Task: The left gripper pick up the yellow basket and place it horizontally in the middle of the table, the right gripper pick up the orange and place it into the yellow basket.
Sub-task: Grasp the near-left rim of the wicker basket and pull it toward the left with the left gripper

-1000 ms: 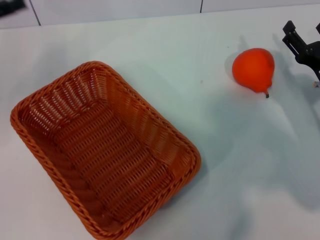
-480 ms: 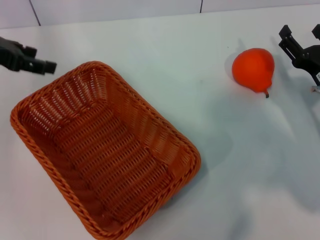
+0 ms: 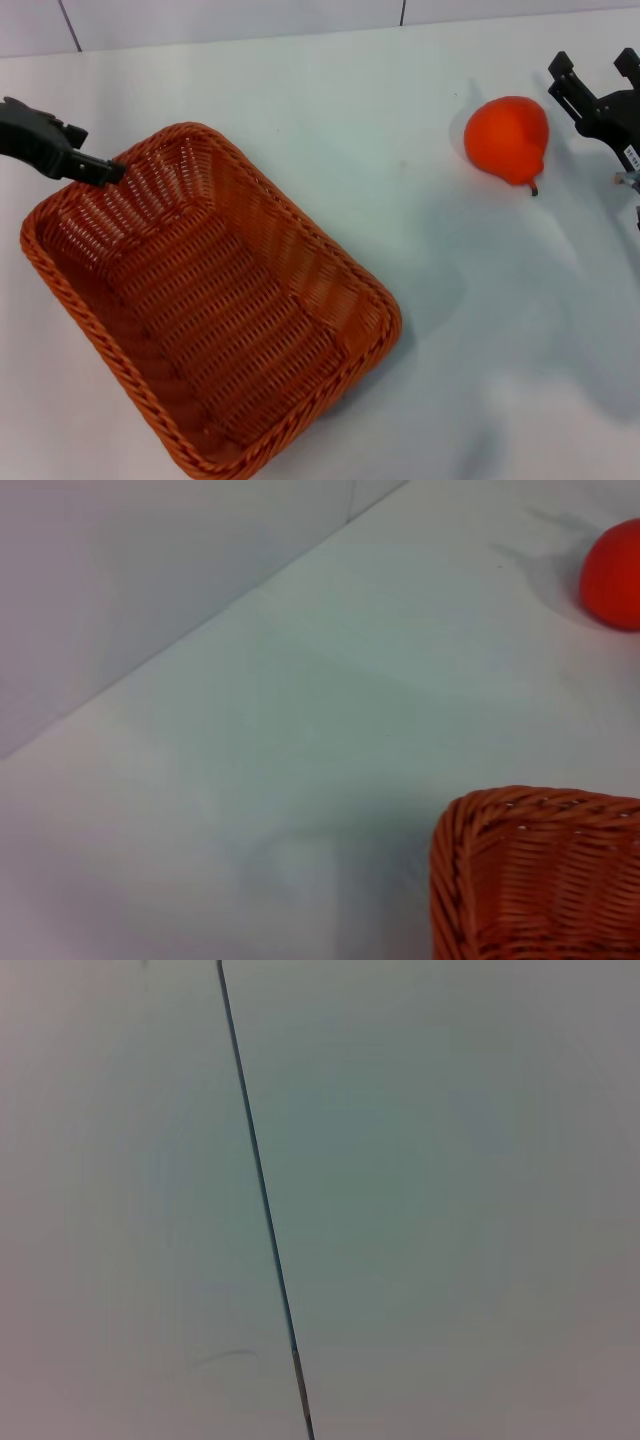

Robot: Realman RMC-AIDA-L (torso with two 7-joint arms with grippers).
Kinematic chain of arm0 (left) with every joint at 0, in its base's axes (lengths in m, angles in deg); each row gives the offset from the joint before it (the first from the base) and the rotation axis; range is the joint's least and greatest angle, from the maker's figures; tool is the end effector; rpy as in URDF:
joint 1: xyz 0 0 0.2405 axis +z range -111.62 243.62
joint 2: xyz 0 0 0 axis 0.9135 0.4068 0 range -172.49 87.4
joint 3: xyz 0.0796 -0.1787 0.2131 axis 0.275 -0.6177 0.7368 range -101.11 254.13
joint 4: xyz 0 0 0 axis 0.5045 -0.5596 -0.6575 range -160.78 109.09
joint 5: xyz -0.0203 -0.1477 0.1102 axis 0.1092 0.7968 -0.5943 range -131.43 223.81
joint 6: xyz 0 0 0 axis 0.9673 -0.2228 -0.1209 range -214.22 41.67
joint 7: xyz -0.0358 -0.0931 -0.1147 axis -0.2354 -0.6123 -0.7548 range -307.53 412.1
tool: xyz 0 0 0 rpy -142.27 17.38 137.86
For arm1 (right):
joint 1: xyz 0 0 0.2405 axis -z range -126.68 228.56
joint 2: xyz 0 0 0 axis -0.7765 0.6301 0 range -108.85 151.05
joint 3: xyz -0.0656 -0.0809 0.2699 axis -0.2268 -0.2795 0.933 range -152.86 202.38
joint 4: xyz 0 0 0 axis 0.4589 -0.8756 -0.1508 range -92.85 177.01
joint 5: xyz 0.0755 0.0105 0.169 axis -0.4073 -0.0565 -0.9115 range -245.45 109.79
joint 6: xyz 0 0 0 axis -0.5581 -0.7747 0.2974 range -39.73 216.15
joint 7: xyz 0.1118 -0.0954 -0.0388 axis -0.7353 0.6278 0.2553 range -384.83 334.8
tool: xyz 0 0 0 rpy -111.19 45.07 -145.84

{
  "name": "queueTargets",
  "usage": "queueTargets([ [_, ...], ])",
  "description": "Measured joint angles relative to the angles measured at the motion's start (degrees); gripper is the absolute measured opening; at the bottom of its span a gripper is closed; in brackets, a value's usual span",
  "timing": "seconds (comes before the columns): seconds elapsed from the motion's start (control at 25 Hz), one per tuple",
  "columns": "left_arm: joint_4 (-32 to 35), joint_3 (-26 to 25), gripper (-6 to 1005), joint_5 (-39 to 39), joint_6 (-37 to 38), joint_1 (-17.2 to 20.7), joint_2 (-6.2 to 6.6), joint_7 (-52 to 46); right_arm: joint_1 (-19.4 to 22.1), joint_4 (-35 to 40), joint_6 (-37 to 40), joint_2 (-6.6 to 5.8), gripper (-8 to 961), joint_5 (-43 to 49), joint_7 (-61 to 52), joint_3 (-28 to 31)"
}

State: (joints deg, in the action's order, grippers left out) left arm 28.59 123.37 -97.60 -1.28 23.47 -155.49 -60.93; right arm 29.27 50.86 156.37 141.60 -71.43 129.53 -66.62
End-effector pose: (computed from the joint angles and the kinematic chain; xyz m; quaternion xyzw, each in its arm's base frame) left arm -0.2552 0.4068 0.0409 -0.9387 -0.2806 0.0487 0.1942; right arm 0.3429 0.3259 -0.0128 -0.2929 -0.6757 -0.5687 0.3664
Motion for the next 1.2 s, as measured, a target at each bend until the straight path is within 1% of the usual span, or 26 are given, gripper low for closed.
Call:
queueTargets([
  [0.28,-1.2,3.2,756,-2.2,-2.3,0.1,-0.99,0.6,-0.2,0.0,0.0,0.07,947,0.0,0.0,-0.8],
  [0.68,-1.4,4.3,735,-5.9,-3.4,0.2,-3.15,0.9,-0.2,0.1,-0.1,0.18,945,0.0,0.0,-0.9],
  [0.84,-1.3,4.9,726,-8.4,-4.8,0.4,-4.00,0.5,-0.2,0.1,-0.1,0.18,943,0.0,0.0,-1.1],
  [1.04,-0.3,4.8,507,-10.8,-5.3,0.5,-5.06,0.0,-0.2,0.1,-0.1,0.17,941,0.0,-0.2,-1.4],
  [1.2,1.5,4.8,443,-10.8,-4.9,1.1,-5.75,0.0,-0.2,0.0,-0.1,0.17,940,0.0,-0.2,-1.5],
])
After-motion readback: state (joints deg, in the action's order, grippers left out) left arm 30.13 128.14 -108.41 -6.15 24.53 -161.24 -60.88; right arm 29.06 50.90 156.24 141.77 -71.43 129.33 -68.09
